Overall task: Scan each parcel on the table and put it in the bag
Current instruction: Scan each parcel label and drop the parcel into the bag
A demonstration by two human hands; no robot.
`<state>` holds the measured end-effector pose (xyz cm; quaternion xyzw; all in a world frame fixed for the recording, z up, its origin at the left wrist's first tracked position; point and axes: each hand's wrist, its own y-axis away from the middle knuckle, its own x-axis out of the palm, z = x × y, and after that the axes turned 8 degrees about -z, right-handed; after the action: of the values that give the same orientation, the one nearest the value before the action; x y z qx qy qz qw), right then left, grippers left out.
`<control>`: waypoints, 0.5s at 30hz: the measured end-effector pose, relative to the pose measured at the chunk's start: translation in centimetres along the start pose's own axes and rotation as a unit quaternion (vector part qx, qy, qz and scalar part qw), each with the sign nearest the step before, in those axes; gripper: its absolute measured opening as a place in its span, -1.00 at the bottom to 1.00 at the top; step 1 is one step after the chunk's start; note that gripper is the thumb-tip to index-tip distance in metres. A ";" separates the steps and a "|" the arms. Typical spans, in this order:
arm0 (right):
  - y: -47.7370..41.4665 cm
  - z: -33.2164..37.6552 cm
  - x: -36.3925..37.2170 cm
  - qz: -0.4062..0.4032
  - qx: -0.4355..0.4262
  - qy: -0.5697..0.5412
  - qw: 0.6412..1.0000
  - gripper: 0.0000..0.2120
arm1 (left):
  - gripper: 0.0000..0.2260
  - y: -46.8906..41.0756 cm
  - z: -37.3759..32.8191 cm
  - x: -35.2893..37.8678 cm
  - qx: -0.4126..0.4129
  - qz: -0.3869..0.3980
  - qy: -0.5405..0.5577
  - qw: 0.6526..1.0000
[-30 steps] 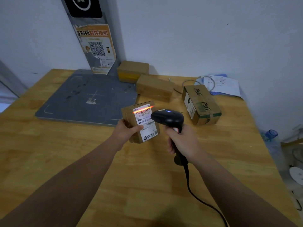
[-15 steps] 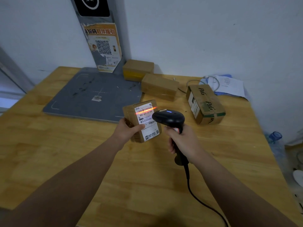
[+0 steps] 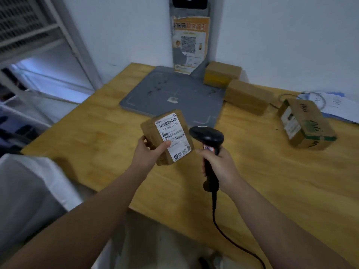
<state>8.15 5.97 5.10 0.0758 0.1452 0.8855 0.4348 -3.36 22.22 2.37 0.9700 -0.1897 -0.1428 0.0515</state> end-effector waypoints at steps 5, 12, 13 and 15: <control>2.9 -4.0 10.0 0.032 0.055 -0.020 0.998 -0.82 | -0.50 0.6 3.5 -11.9 0.010 -0.072 0.029 0.997; 7.3 -12.3 22.3 0.077 0.016 0.130 0.988 -0.82 | -0.55 2.6 10.1 -26.1 0.004 -0.132 0.014 0.991; 7.7 -13.4 23.7 0.097 0.010 0.173 0.980 -0.80 | -0.53 2.9 10.9 -27.7 -0.005 -0.141 0.013 0.990; 8.2 -15.4 26.2 0.124 0.002 0.243 0.962 -0.62 | -0.52 3.3 12.6 -30.5 -0.022 -0.159 0.014 0.987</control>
<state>-17.94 19.05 -6.59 -0.1235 0.2380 0.9240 0.2726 -35.27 30.29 -1.26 0.9885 -0.0290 -0.1394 0.0518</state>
